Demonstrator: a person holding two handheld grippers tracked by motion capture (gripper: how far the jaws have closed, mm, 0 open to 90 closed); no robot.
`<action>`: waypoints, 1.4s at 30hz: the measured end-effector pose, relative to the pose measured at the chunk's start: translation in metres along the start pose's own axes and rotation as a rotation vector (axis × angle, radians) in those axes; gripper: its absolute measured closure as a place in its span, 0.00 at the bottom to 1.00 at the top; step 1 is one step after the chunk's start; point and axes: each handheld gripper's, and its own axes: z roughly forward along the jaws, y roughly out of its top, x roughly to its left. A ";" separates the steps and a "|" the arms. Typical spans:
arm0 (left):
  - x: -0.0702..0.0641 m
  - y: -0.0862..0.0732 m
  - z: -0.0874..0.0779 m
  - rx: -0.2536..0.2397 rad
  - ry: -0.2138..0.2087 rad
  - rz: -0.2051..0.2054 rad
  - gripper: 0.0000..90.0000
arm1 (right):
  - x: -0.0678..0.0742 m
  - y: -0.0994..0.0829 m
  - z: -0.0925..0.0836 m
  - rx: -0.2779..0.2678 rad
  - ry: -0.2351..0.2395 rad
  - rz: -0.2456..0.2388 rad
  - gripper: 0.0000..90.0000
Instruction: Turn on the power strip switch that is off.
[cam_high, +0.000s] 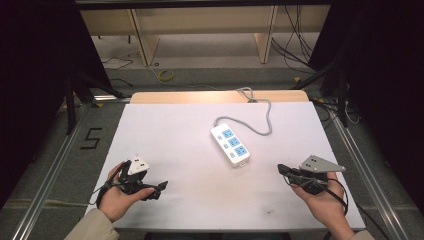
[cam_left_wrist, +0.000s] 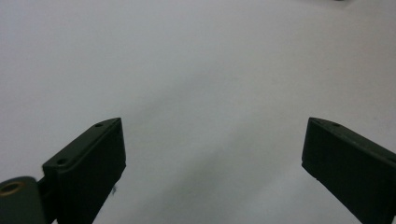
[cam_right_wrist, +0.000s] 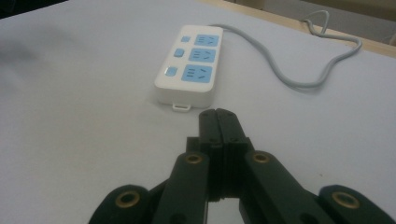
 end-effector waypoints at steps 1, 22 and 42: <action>0.000 0.000 0.000 0.000 0.000 0.000 0.07 | 0.000 0.000 0.000 -0.001 -0.004 0.003 1.00; -0.001 0.000 0.001 0.002 -0.002 0.005 0.07 | 0.004 0.012 0.016 0.001 0.011 -0.010 1.00; -0.001 0.000 0.001 0.000 -0.003 0.006 0.07 | 0.008 0.023 0.031 0.011 0.017 -0.029 1.00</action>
